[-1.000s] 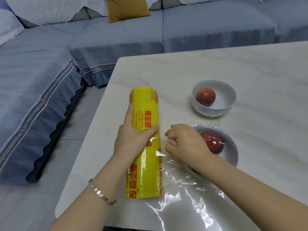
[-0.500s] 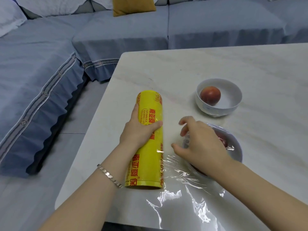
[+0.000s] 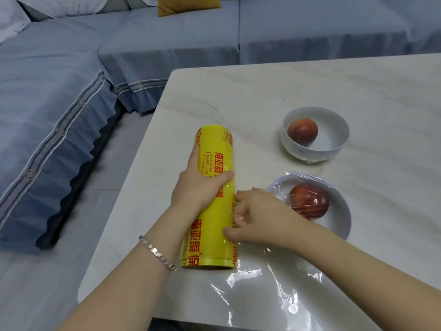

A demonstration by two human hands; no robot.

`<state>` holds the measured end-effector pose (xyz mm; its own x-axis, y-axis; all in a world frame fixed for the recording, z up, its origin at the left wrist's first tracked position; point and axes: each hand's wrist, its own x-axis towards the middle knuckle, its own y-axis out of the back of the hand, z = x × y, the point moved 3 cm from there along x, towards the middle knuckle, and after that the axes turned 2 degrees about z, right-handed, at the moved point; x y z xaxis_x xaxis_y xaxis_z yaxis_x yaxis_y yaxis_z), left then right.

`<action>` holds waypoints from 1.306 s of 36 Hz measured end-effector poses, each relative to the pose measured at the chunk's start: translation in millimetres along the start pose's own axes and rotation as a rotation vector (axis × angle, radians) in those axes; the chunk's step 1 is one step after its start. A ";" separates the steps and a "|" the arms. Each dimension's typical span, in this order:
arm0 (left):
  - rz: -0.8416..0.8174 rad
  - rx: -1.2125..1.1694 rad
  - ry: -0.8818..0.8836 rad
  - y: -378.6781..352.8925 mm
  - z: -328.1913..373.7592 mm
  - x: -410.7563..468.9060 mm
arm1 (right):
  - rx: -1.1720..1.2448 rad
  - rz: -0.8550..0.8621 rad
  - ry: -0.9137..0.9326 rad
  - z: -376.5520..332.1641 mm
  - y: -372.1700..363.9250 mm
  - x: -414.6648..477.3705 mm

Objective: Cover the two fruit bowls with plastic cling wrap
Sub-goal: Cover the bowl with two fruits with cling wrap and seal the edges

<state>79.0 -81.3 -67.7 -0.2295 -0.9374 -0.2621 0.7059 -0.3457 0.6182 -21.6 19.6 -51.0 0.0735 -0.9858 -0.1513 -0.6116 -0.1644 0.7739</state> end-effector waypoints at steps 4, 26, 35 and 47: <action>0.012 0.050 0.006 -2.6 0.5 0.6 | -0.011 0.081 0.031 3.9 -7.0 2.1; -0.004 -0.107 0.019 5.2 -4.6 1.8 | -0.151 0.219 0.495 12.5 1.9 -35.8; 0.001 -0.154 0.000 5.2 -7.9 3.4 | -0.289 0.163 0.595 -3.0 -2.4 -54.1; -0.021 -0.193 0.018 4.9 -5.3 0.3 | -0.328 0.228 0.197 -4.4 29.3 -43.5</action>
<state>85.9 -83.1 -68.7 -0.2346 -0.9285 -0.2877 0.8167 -0.3488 0.4598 -39.2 57.5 -19.1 0.1339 -0.9809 0.1411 -0.3495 0.0865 0.9329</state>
